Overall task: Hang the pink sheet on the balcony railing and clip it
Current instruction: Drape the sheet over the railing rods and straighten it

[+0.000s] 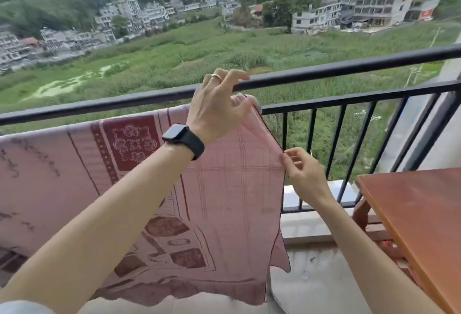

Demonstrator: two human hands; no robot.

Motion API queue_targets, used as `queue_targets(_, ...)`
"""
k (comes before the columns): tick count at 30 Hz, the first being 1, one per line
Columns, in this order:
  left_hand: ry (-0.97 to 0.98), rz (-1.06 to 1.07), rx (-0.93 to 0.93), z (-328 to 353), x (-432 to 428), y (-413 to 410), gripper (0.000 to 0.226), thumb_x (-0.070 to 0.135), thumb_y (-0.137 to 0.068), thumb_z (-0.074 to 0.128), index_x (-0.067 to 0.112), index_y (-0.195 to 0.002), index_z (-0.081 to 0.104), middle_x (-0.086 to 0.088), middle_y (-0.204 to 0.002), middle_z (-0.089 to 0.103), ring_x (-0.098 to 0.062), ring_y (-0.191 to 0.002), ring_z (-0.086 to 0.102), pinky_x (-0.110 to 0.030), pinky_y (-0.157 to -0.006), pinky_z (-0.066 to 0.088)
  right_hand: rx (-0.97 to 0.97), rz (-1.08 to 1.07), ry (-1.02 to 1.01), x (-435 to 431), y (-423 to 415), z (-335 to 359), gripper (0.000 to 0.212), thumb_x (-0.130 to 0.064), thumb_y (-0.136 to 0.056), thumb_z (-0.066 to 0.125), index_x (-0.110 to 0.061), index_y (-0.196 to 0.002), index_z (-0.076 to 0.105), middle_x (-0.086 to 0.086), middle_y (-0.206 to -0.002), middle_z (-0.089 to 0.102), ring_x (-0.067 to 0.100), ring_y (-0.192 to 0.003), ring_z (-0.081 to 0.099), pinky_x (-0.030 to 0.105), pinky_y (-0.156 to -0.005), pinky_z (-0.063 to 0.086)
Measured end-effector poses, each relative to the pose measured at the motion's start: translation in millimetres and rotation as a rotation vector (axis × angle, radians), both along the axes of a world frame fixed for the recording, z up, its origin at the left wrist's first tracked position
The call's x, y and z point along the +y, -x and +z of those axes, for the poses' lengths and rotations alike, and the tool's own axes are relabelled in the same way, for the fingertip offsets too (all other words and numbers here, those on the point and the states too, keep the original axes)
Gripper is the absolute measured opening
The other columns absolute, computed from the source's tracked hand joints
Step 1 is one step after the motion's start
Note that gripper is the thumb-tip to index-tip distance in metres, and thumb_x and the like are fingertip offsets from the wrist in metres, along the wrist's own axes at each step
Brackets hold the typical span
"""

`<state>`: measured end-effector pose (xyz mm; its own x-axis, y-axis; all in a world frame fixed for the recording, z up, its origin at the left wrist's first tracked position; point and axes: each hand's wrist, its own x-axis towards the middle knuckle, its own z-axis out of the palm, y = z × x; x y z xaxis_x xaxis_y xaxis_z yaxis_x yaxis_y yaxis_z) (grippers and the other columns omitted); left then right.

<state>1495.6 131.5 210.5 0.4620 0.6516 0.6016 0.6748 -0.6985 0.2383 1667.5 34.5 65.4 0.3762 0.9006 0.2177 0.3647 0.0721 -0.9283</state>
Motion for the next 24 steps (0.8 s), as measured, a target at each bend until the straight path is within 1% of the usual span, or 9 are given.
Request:
queue_targets(3,0.214,0.107,0.094,1.3,8.6,0.4,0.044,0.061,-0.086,0.051,0.036,-0.12,0.063,0.005,-0.111,0.069,-0.019,-0.104,0.062,-0.04,-0.091,0.051,0.022,0.047,-0.062,3.3,0.1,15.2,0.022,-0.037,-0.098,0.059,-0.02,-0.111,0.063,-0.011,-0.102,0.068,0.005,-0.094,0.065,0.017,-0.072,0.047)
queue_targets(6,0.269,0.092,-0.027,1.6,4.3,-6.6,0.031,0.059,-0.082,0.059,0.041,-0.105,0.069,0.012,-0.097,0.071,-0.013,-0.093,0.066,-0.038,-0.084,0.056,0.001,0.119,-0.086,15.2,11.4,42.2,0.036,-0.049,-0.096,0.058,-0.021,-0.118,0.06,-0.014,-0.105,0.065,-0.001,-0.096,0.062,0.016,-0.076,0.051)
queue_targets(10,0.237,0.092,-0.075,-0.5,1.1,-5.6,0.03,0.057,-0.08,0.064,0.04,-0.103,0.072,0.014,-0.091,0.071,-0.009,-0.09,0.066,-0.035,-0.085,0.055,0.019,0.079,-0.145,33.3,18.0,60.4,0.019,-0.039,-0.097,0.061,-0.022,-0.101,0.065,-0.01,-0.089,0.068,0.006,-0.081,0.066,0.023,-0.07,0.052)
queue_targets(13,0.232,0.042,-0.078,-4.1,2.7,5.4,0.038,0.054,-0.079,0.068,0.039,-0.113,0.068,0.013,-0.1,0.071,-0.007,-0.091,0.065,-0.031,-0.088,0.054,0.133,0.089,-0.169,35.5,6.7,66.3,0.012,-0.03,-0.097,0.06,-0.021,-0.092,0.065,-0.002,-0.087,0.07,0.012,-0.08,0.066,0.025,-0.071,0.053)
queue_targets(16,0.212,0.015,-0.073,-7.0,5.2,11.9,0.041,0.046,-0.081,0.073,0.037,-0.12,0.065,0.012,-0.11,0.07,-0.007,-0.095,0.064,-0.032,-0.092,0.051,0.35,0.262,-0.019,34.9,1.4,77.3,0.024,-0.033,-0.099,0.055,-0.014,-0.1,0.069,0.001,-0.091,0.073,0.018,-0.079,0.07,0.033,-0.07,0.056)
queue_targets(19,0.214,-0.021,-0.061,-4.4,6.6,13.5,0.041,0.047,-0.082,0.072,0.039,-0.121,0.063,0.013,-0.112,0.07,-0.004,-0.092,0.064,-0.033,-0.091,0.053,0.295,0.367,0.075,40.2,11.7,90.3,0.035,-0.045,-0.097,0.057,-0.016,-0.105,0.074,0.004,-0.098,0.077,0.022,-0.089,0.073,0.042,-0.078,0.059)
queue_targets(20,0.219,-0.017,-0.046,-3.0,7.2,15.6,0.042,0.051,-0.084,0.07,0.039,-0.123,0.061,0.014,-0.111,0.07,-0.002,-0.091,0.064,-0.032,-0.089,0.053,0.3,0.342,0.011,43.5,14.4,94.7,0.03,-0.043,-0.096,0.06,-0.018,-0.102,0.075,0.005,-0.099,0.077,0.022,-0.092,0.072,0.045,-0.083,0.058)
queue_targets(22,0.238,0.025,-0.024,-1.5,9.0,25.8,0.045,0.059,-0.088,0.06,0.038,-0.128,0.056,0.015,-0.11,0.07,-0.001,-0.097,0.064,-0.032,-0.089,0.053,0.369,0.204,-0.159,47.7,15.3,102.2,0.022,-0.039,-0.097,0.06,-0.022,-0.096,0.074,0.002,-0.095,0.075,0.022,-0.092,0.07,0.041,-0.086,0.057)
queue_targets(24,0.227,0.107,0.008,-3.0,14.7,43.0,0.049,0.066,-0.089,0.051,0.037,-0.128,0.055,0.012,-0.108,0.071,-0.01,-0.102,0.065,-0.036,-0.089,0.053,0.464,0.075,-0.253,49.9,10.5,96.2,0.024,-0.039,-0.099,0.056,-0.022,-0.092,0.071,0.0,-0.088,0.07,0.021,-0.086,0.066,0.037,-0.082,0.055)
